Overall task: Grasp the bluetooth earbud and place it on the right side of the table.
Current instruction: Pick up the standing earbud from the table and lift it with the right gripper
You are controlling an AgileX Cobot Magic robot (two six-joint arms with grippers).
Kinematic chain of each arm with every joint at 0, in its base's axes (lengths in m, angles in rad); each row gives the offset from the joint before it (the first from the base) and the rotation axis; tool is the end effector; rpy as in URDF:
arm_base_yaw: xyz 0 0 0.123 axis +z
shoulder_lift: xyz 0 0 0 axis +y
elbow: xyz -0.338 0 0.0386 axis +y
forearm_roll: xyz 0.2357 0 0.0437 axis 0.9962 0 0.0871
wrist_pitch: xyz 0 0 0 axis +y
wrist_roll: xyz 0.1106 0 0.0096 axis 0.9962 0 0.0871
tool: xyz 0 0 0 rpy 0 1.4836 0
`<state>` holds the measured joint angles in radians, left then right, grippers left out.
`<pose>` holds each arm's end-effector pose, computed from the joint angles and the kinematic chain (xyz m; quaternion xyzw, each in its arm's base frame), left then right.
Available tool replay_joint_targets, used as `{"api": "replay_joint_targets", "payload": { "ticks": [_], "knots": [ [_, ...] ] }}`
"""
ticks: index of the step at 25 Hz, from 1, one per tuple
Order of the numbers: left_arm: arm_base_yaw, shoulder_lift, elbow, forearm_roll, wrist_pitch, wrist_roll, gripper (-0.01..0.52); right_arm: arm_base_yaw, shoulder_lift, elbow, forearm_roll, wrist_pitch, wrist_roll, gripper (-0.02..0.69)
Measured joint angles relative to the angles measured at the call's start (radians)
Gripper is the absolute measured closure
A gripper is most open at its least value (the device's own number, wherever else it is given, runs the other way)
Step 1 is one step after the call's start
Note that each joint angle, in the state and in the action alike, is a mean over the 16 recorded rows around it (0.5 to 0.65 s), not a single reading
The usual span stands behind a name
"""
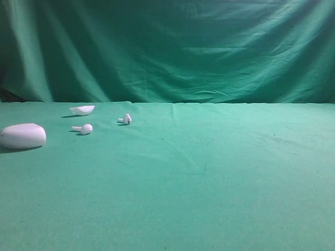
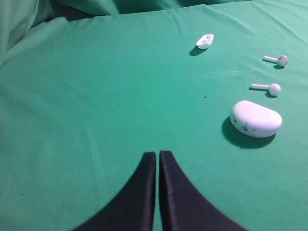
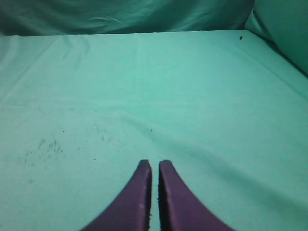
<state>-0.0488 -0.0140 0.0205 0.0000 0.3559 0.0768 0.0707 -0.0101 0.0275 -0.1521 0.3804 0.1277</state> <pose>0.0043 -0.0002 0.1688 0.0500 0.7958 0.0084 0.6034 0.0041 -0.0060 0.1643 -0.0174 0.8065 -0.0059 0.5910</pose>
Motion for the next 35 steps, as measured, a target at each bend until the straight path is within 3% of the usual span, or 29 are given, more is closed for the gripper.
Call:
{"api": "replay_joint_targets", "payload": {
  "ticks": [20, 30, 35],
  "knots": [
    [0.0, 0.0, 0.0, 0.0, 0.0, 0.0, 0.514, 0.0, 0.0, 0.0, 0.0, -0.011, 0.0, 0.615],
    [0.0, 0.0, 0.0, 0.0, 0.0, 0.0, 0.514, 0.0, 0.007, -0.013, 0.001, -0.276, 0.011, 0.615],
    [0.0, 0.0, 0.0, 0.0, 0.0, 0.0, 0.514, 0.0, 0.075, -0.104, 0.008, -0.302, 0.034, 0.615]
  ]
}}
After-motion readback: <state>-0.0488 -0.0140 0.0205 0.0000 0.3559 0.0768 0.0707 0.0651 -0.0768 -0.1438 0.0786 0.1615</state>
